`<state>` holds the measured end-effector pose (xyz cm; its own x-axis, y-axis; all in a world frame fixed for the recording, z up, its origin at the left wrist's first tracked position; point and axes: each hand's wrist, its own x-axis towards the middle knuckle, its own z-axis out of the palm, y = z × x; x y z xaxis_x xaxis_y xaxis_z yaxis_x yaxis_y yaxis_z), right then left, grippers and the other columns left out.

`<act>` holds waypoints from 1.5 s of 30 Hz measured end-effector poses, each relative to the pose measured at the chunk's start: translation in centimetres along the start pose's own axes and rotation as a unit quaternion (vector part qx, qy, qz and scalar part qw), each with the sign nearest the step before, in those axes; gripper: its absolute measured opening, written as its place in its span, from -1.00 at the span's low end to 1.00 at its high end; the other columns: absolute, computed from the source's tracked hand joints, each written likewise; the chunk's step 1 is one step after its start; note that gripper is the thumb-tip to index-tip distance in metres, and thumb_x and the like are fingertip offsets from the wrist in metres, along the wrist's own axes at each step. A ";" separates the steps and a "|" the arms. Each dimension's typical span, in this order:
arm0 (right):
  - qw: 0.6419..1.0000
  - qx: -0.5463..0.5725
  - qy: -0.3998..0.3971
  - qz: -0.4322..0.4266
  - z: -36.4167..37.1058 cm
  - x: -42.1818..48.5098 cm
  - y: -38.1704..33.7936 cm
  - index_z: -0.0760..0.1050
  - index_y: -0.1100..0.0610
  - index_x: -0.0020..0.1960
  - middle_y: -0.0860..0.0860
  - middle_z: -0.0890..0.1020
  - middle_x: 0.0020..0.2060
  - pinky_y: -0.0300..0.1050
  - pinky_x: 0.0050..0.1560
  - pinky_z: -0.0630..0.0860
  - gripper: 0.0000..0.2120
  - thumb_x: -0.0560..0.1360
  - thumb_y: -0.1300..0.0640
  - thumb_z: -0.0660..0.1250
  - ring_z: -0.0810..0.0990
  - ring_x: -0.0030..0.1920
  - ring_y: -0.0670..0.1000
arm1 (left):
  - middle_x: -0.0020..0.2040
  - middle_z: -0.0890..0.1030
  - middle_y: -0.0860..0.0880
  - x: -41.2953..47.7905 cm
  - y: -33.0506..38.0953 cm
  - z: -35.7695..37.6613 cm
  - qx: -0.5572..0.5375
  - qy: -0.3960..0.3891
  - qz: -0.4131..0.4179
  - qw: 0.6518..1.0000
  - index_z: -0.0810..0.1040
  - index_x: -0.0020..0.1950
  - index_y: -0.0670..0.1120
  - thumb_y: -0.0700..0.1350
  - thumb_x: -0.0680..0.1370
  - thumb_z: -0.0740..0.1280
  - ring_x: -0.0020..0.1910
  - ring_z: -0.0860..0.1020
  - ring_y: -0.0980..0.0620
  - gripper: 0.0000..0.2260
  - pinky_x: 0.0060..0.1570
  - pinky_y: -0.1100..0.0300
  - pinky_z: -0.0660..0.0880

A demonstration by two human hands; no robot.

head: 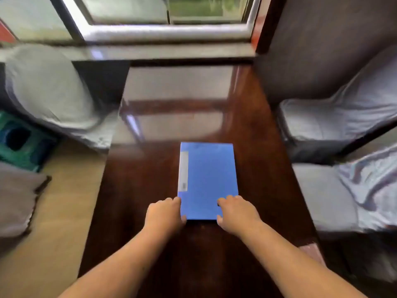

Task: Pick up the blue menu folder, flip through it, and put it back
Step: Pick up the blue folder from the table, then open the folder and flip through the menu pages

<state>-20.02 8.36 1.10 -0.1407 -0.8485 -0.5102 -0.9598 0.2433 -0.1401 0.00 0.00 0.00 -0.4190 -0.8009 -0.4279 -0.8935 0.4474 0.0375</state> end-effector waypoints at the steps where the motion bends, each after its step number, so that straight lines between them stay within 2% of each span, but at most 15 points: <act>1: 0.999 0.000 -0.032 0.003 1.9 0.6 0.2 0.46 0.08 0.41 0.12 0.60 0.26 0.13 0.13 0.59 -0.59 0.61 -0.05 0.28 0.55 0.26 0.21 | 0.14 0.66 -0.03 0.5 0.0 2.1 -0.021 -0.029 -0.023 0.999 0.48 0.25 0.01 0.23 0.48 0.30 0.10 0.66 -0.16 -0.57 -0.04 0.00 0.50; 3: 0.997 0.009 -0.071 0.004 5.5 1.4 0.6 0.33 0.04 0.54 0.12 0.51 0.39 0.14 0.20 0.56 -0.48 0.62 -0.07 0.28 0.50 0.32 0.24 | 0.20 0.61 -0.03 1.3 0.5 5.6 -0.149 -0.057 -0.083 0.984 0.43 0.30 0.03 0.25 0.45 0.35 0.14 0.65 -0.16 -0.49 -0.01 0.00 0.51; 6: 0.996 0.009 -0.089 0.012 8.9 1.7 0.7 0.11 -0.01 0.67 0.13 0.29 0.59 0.18 0.35 0.50 -0.31 0.62 -0.09 0.26 0.36 0.47 0.31 | 0.31 0.53 -0.10 2.8 1.1 7.7 -0.386 -0.052 -0.202 0.899 0.35 0.46 -0.02 0.26 0.40 0.44 0.21 0.61 -0.16 -0.28 0.12 -0.02 0.55; 9: 0.998 0.022 -0.057 0.025 9.9 2.2 1.0 0.08 -0.04 0.69 0.11 0.27 0.61 0.17 0.38 0.49 -0.33 0.64 -0.12 0.20 0.32 0.49 0.30 | 0.34 0.56 -0.11 4.9 1.1 7.9 -0.468 -0.066 -0.277 0.837 0.39 0.48 -0.06 0.34 0.41 0.43 0.20 0.60 -0.14 -0.24 0.08 0.00 0.53; 13: 0.996 0.055 -0.065 0.018 9.6 2.0 2.0 0.09 -0.06 0.69 0.05 0.29 0.62 0.16 0.42 0.46 -0.35 0.66 -0.11 0.18 0.33 0.52 0.25 | 0.02 0.66 -0.08 6.1 1.4 6.4 -0.420 -0.082 -0.227 0.875 0.54 0.01 -0.08 0.24 0.58 0.32 -0.17 0.58 0.02 -0.63 -0.15 0.04 0.55; 15: 0.991 0.122 -0.047 0.034 8.7 1.5 2.7 0.12 -0.07 0.68 0.00 0.34 0.61 0.15 0.40 0.48 -0.36 0.65 -0.14 0.19 0.36 0.51 0.19 | 0.02 0.63 -0.11 5.9 2.0 4.7 -0.441 -0.048 -0.202 0.873 0.48 0.02 -0.11 0.12 0.65 0.28 -0.20 0.55 0.03 -0.72 -0.29 0.08 0.47; 17: 0.971 0.217 0.009 0.097 6.8 1.1 3.8 0.12 -0.02 0.68 0.03 0.36 0.60 0.15 0.40 0.47 -0.32 0.64 -0.19 0.21 0.38 0.52 0.17 | 0.01 0.63 -0.13 4.9 2.7 2.3 -0.483 -0.016 -0.175 0.858 0.47 0.07 -0.15 0.06 0.67 0.27 -0.13 0.60 -0.05 -0.74 -0.23 0.00 0.55; 20: 0.880 0.421 0.080 0.207 1.9 0.0 5.9 0.13 0.12 0.68 0.16 0.43 0.56 0.16 0.40 0.50 -0.25 0.64 -0.17 0.32 0.50 0.46 0.22 | 0.04 0.67 -0.13 2.5 3.1 -2.5 -0.559 0.014 -0.124 0.819 0.50 0.09 -0.10 0.03 0.67 0.30 0.00 0.67 -0.14 -0.80 0.02 -0.16 0.63; 24: 0.668 0.733 0.081 0.099 -7.0 -3.1 7.6 0.44 0.12 0.49 0.15 0.76 0.21 0.08 -0.25 0.75 -0.64 0.71 0.12 0.28 0.79 0.06 0.21 | 0.13 0.72 -0.19 -0.6 2.8 -10.5 -0.673 0.033 -0.057 0.737 0.52 0.15 -0.07 -0.05 0.65 0.36 0.05 0.72 -0.16 -0.87 0.07 -0.21 0.67; 26: 0.642 0.757 0.118 0.015 -11.7 -5.2 7.3 0.48 0.06 0.44 0.11 0.78 0.18 0.01 -0.39 0.72 -0.69 0.71 0.19 0.26 0.78 0.07 0.21 | 0.20 0.71 -0.15 -1.7 2.3 -14.5 -0.634 0.110 -0.014 0.765 0.49 0.25 -0.03 -0.10 0.61 0.43 0.08 0.71 -0.10 -0.75 0.12 -0.17 0.65; 28: 0.634 0.755 0.156 -0.050 -15.8 -7.0 6.2 0.48 0.02 0.44 0.11 0.76 0.22 0.01 -0.42 0.72 -0.68 0.72 0.22 0.24 0.77 0.10 0.25 | 0.29 0.64 0.00 -3.0 2.1 -18.5 -0.546 0.200 0.030 0.813 0.30 0.54 0.10 -0.06 0.50 0.56 0.15 0.66 0.01 -0.31 0.21 -0.04 0.61; 32: 0.630 0.742 0.198 -0.116 -20.7 -9.6 4.1 0.47 0.03 0.45 0.16 0.76 0.20 0.02 -0.46 0.71 -0.67 0.71 0.24 0.25 0.80 -0.01 0.23 | 0.28 0.40 0.20 -6.0 2.1 -23.4 -0.403 0.247 0.078 0.878 -0.08 0.59 0.45 0.45 0.02 0.60 0.23 0.48 0.19 0.29 0.34 0.13 0.48; 37: 0.608 0.756 0.194 -0.144 -21.9 -10.7 3.6 0.46 0.09 0.44 0.22 0.77 0.17 0.12 -0.35 0.74 -0.63 0.69 0.34 0.23 0.77 0.05 0.32 | 0.17 0.37 0.19 -7.1 1.3 -24.3 -0.339 0.260 0.090 0.900 -0.37 0.40 0.62 0.65 -0.10 0.42 0.30 0.49 0.07 0.30 0.26 0.03 0.52; 42: 0.587 0.778 0.164 -0.154 -21.6 -10.6 4.3 0.48 0.18 0.45 0.32 0.70 0.26 0.52 0.25 0.50 -0.47 0.47 0.29 0.34 0.69 0.20 0.42 | 0.13 0.32 0.26 -7.8 1.3 -24.0 -0.299 0.271 0.087 0.911 -0.36 0.45 0.58 0.71 -0.06 0.33 0.29 0.46 0.08 0.26 0.11 0.10 0.53; 45: 0.557 0.811 0.131 -0.122 -21.6 -10.2 5.1 0.54 0.14 0.45 0.32 0.68 0.28 0.29 -0.03 0.65 -0.56 0.62 0.02 0.27 0.72 0.12 0.38 | 0.07 0.34 0.24 -8.2 1.4 -24.1 -0.293 0.291 0.095 0.906 -0.27 0.52 0.51 0.71 -0.01 0.32 0.20 0.48 0.05 0.25 0.05 0.10 0.54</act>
<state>-28.69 8.07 23.91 -0.2887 -0.9371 -0.1961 0.4946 0.0294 -0.8686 -1.68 -2.46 25.36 -0.4373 -0.8815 0.1781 -0.6572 0.4484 0.6058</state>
